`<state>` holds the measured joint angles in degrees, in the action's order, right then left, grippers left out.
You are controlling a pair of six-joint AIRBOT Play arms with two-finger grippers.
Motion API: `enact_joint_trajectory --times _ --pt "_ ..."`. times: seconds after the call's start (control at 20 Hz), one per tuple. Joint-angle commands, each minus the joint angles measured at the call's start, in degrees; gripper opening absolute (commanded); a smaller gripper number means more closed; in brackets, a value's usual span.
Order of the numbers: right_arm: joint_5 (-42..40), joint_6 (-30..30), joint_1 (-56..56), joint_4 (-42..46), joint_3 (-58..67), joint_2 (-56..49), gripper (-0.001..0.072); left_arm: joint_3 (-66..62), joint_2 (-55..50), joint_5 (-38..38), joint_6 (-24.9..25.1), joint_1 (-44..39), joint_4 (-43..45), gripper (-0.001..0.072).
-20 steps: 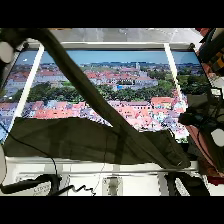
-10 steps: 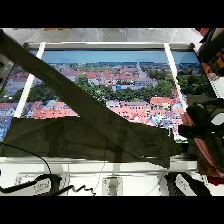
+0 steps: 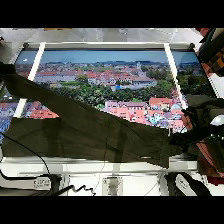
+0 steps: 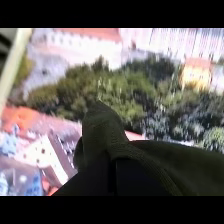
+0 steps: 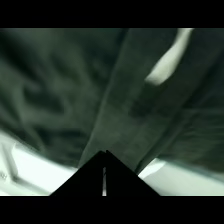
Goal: Fold the clothes and pants, and hang the long-sleeved shirts on hangers.
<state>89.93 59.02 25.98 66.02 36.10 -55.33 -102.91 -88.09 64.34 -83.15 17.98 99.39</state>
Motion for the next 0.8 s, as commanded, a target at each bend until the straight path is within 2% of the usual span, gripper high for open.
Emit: enact_joint_trajectory --times 0.0,0.05,0.2,0.35,0.55,0.65,0.7,0.75 --pt "3.21 1.16 0.04 1.31 -4.26 2.12 0.0316 0.02 -2.43 1.68 -0.02 0.33 -0.87 0.0020" --pt "2.21 3.52 0.04 3.02 -4.63 2.10 0.0398 0.02 -2.78 1.73 -0.02 0.33 -1.09 0.0020" --pt "1.99 6.51 0.04 7.32 -4.68 2.03 0.0397 0.02 -3.21 1.73 -0.02 0.31 -2.29 0.0020" --pt "5.25 9.01 0.04 7.52 -4.74 1.14 0.0397 0.02 -3.23 1.73 -0.02 0.28 -2.38 0.0020" --pt "5.40 9.25 -0.83 1.68 -5.86 -2.23 0.0395 0.02 -3.23 1.73 -0.02 0.31 -2.56 0.0021" --pt "5.81 9.22 -3.10 2.40 -7.34 -4.92 0.0391 0.02 -3.23 1.73 -0.02 0.31 -2.56 0.0020" --pt "5.49 8.87 -4.17 2.67 -7.69 -6.03 0.0377 0.02 -3.23 1.70 -0.02 0.31 -2.56 0.0020" --pt "4.81 8.74 -5.03 2.99 -7.56 -6.73 0.0334 0.02 -3.23 1.70 -0.02 0.31 -2.56 0.0020"
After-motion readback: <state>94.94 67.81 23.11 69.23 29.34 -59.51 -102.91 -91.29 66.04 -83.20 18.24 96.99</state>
